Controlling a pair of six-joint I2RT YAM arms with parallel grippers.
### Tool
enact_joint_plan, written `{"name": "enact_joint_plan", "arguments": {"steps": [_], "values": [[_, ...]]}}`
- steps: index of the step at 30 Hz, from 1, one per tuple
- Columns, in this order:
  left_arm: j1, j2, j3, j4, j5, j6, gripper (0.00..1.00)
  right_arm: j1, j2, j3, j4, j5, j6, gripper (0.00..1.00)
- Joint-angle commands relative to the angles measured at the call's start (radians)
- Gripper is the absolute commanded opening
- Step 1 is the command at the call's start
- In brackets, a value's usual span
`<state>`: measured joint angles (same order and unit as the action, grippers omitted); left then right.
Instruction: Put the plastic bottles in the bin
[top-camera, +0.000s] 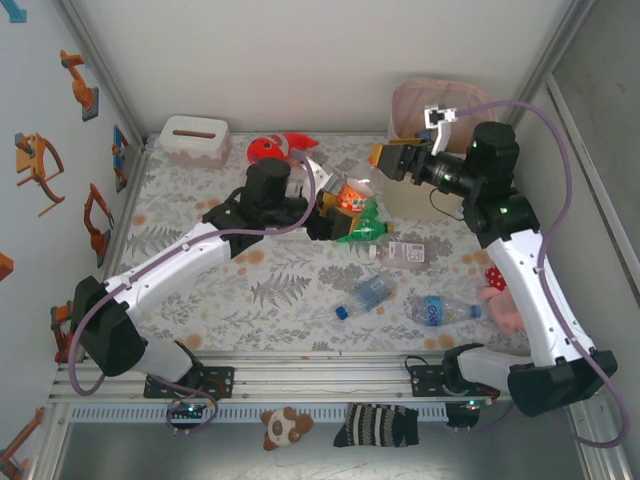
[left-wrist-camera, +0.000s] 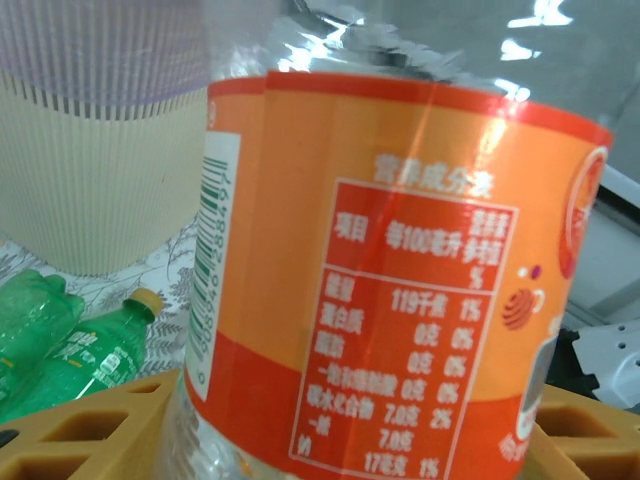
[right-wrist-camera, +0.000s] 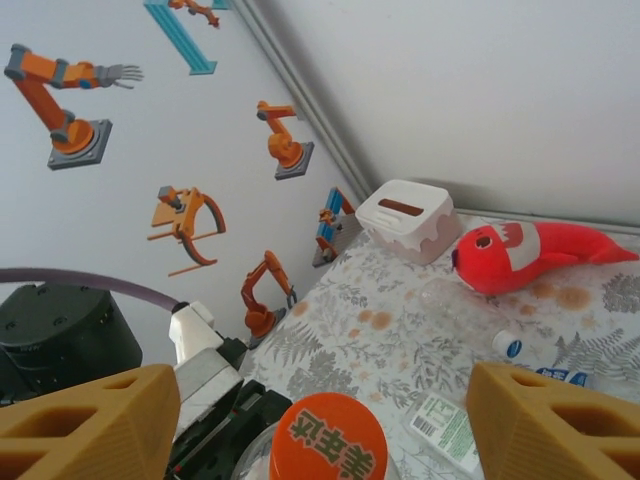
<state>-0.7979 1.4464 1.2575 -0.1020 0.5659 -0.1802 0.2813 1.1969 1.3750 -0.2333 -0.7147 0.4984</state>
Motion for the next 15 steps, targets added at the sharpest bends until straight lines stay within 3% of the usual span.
{"name": "enact_joint_plan", "arguments": {"steps": [1,15], "values": [[0.005,-0.007,0.028,0.046,0.028,-0.045,0.55,0.017,0.011,-0.019,0.059,-0.034,0.022,0.68],[0.009,0.010,0.039,0.048,0.008,-0.057,0.55,0.028,0.027,-0.021,0.046,-0.019,0.037,0.29]]}}
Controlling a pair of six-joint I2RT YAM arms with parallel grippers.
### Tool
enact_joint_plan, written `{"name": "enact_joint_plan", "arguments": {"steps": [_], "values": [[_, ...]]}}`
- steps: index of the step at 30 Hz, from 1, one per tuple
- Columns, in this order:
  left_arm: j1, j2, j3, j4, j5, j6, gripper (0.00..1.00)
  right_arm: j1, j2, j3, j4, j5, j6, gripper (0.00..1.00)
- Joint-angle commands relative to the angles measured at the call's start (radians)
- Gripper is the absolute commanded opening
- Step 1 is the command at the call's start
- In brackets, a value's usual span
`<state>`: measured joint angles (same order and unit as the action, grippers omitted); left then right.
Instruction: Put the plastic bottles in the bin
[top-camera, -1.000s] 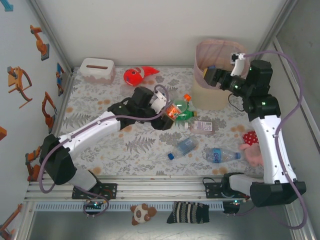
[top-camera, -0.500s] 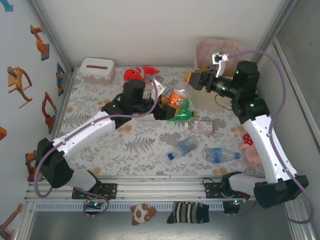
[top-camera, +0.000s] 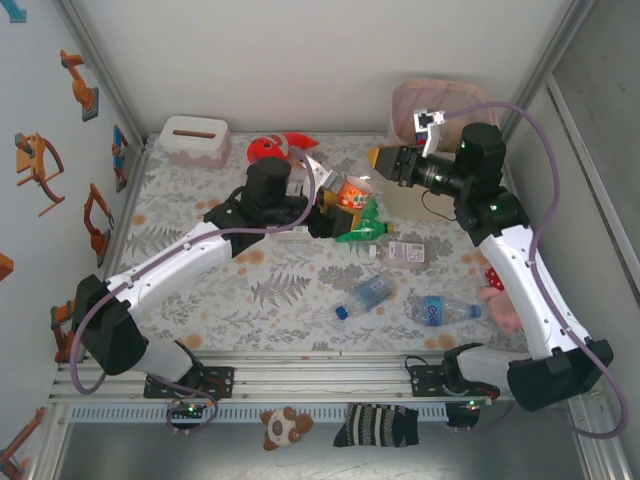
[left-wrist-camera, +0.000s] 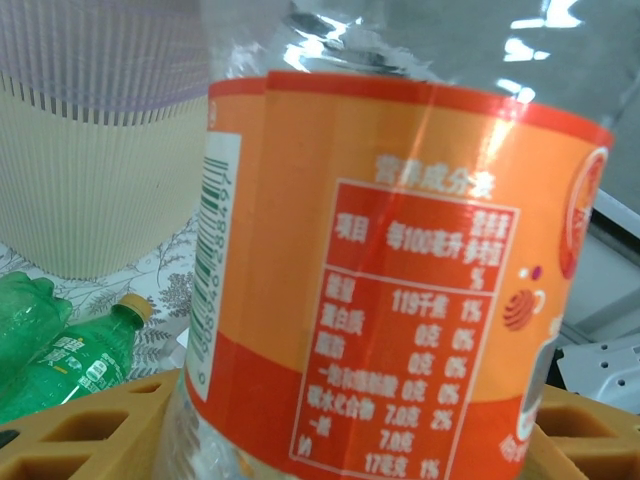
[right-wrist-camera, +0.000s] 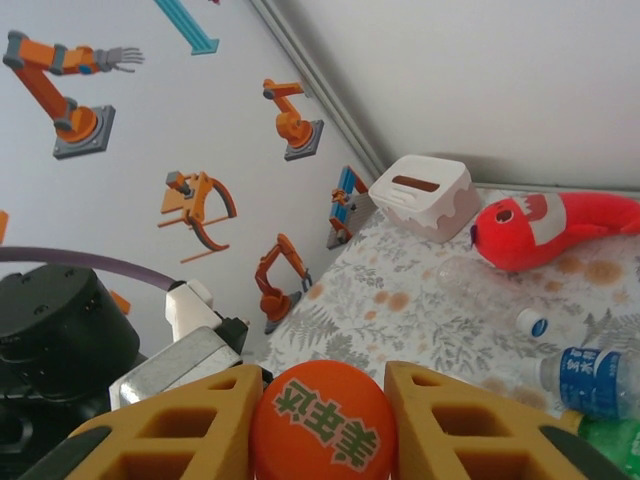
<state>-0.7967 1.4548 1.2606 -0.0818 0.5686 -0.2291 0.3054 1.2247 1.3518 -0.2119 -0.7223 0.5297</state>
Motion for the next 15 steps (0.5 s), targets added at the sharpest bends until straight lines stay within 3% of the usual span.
{"name": "enact_joint_plan", "arguments": {"steps": [1,6,9,15], "values": [[0.010,0.002,0.035,0.030,0.004,-0.011,0.55,0.004,-0.002,0.003,0.027,-0.009,0.010,0.28],[0.012,0.002,0.030,0.035,0.002,-0.019,0.61,0.005,-0.009,0.013,0.019,0.028,0.007,0.23],[0.018,-0.015,0.016,0.038,0.005,-0.022,0.70,0.004,-0.015,0.033,-0.016,0.080,-0.006,0.23],[0.042,-0.109,-0.062,0.002,-0.030,-0.016,0.77,0.000,-0.005,0.107,-0.099,0.266,-0.027,0.25]]}}
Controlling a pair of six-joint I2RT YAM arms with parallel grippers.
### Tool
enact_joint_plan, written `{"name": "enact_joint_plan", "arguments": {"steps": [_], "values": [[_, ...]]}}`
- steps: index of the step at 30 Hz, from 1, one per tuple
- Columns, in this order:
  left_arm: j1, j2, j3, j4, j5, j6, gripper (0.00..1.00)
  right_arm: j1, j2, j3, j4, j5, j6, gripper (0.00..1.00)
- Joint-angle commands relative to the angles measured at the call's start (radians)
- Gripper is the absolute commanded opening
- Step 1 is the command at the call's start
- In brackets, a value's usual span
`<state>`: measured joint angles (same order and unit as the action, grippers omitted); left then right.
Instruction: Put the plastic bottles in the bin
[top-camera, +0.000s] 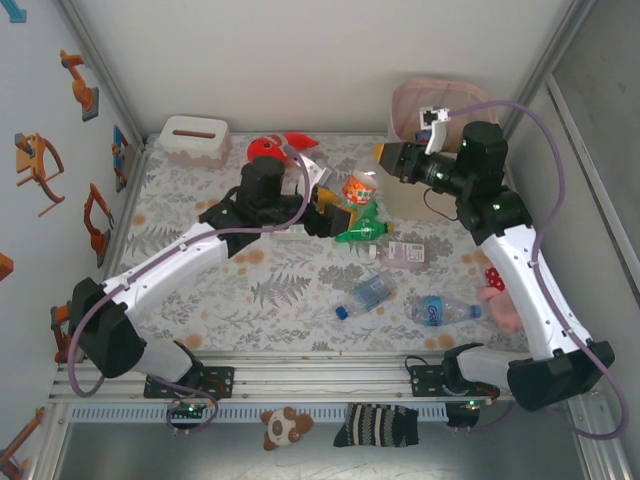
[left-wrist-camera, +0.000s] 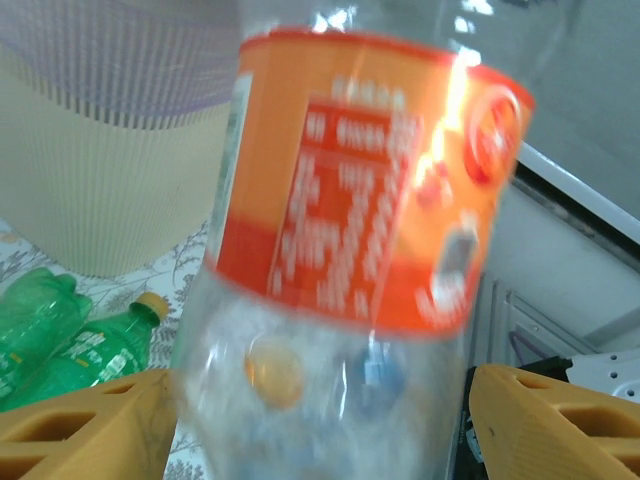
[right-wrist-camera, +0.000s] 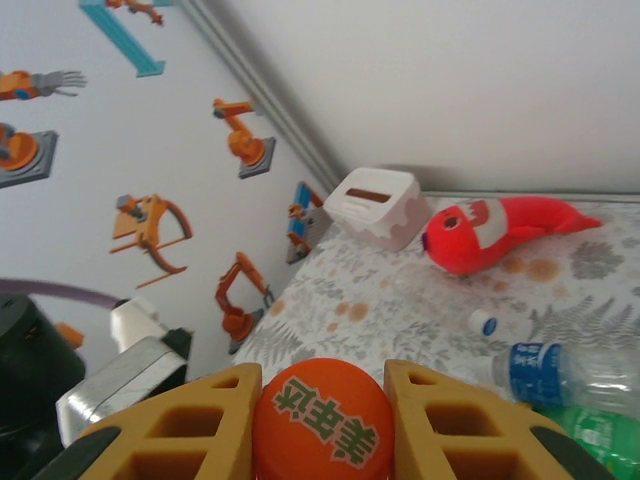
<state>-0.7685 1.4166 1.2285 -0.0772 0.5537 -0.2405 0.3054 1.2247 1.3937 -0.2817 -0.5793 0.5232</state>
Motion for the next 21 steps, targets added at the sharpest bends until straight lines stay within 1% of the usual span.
{"name": "enact_joint_plan", "arguments": {"steps": [1,6,9,11,16,17,19,21], "values": [[0.020,-0.089,-0.045,-0.007,-0.023,-0.005,0.77,-0.003,0.001,0.086,-0.047,0.164,-0.025,0.25],[0.043,-0.152,-0.085,-0.059,-0.055,0.004,0.77,-0.056,0.070,0.183,-0.052,0.325,-0.005,0.25],[0.049,-0.187,-0.106,-0.080,-0.079,0.009,0.78,-0.122,0.149,0.273,-0.052,0.365,0.044,0.25],[0.053,-0.204,-0.118,-0.088,-0.091,0.010,0.78,-0.161,0.200,0.323,-0.038,0.391,0.074,0.23],[0.059,-0.231,-0.142,-0.099,-0.129,0.013,0.78,-0.251,0.293,0.329,0.113,0.481,0.194,0.18],[0.061,-0.234,-0.143,-0.102,-0.133,0.015,0.78,-0.263,0.316,0.336,0.119,0.499,0.217,0.15],[0.065,-0.241,-0.148,-0.096,-0.141,0.015,0.78,-0.285,0.359,0.347,0.130,0.552,0.266,0.03],[0.069,-0.246,-0.155,-0.091,-0.145,0.012,0.78,-0.289,0.392,0.339,0.165,0.603,0.285,0.00]]}}
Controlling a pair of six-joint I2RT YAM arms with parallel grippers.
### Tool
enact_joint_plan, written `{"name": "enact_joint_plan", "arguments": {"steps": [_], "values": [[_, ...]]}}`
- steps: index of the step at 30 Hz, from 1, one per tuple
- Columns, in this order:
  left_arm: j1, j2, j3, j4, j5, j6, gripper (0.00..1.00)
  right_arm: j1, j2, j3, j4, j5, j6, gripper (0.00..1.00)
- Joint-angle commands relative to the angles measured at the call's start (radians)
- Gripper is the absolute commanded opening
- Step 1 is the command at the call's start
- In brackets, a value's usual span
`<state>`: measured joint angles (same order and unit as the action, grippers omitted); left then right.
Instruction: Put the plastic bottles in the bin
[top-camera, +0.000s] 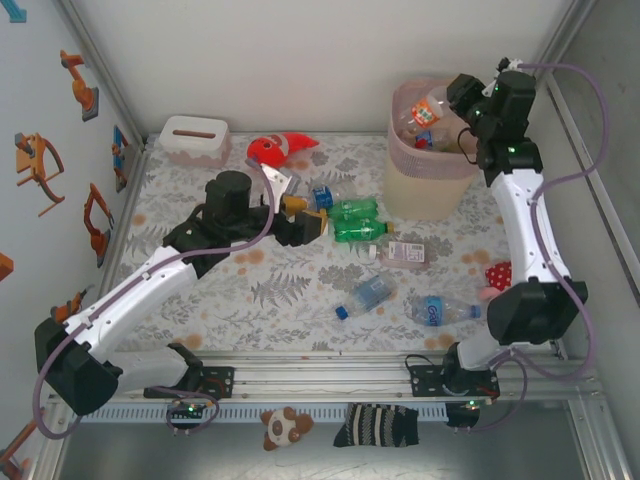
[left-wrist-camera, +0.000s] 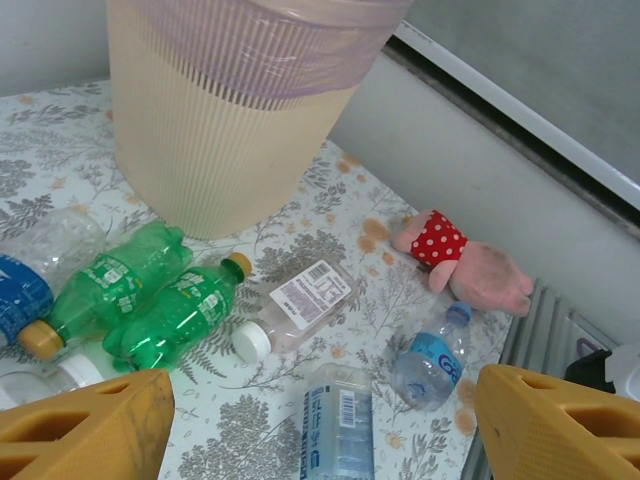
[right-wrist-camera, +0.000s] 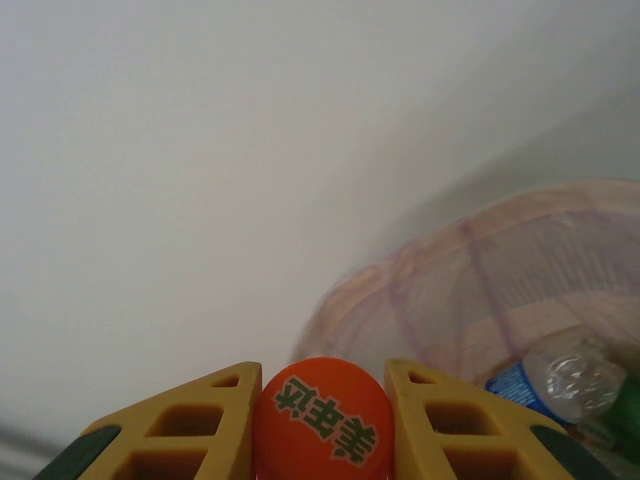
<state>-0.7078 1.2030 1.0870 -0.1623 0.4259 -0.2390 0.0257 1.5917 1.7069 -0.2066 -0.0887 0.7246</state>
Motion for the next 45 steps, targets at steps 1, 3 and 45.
{"name": "enact_joint_plan", "arguments": {"steps": [1,3,45], "values": [[0.009,-0.032,-0.016,-0.002,-0.021,0.007,0.78,-0.010,0.047,0.031,0.097,0.130,0.093,0.00],[0.010,-0.029,-0.021,0.002,-0.019,0.006,0.78,-0.009,0.096,0.056,0.101,0.131,0.100,0.00],[0.051,0.023,-0.018,-0.040,-0.025,0.005,0.78,-0.011,0.313,0.254,-0.128,0.177,0.067,0.56]]}}
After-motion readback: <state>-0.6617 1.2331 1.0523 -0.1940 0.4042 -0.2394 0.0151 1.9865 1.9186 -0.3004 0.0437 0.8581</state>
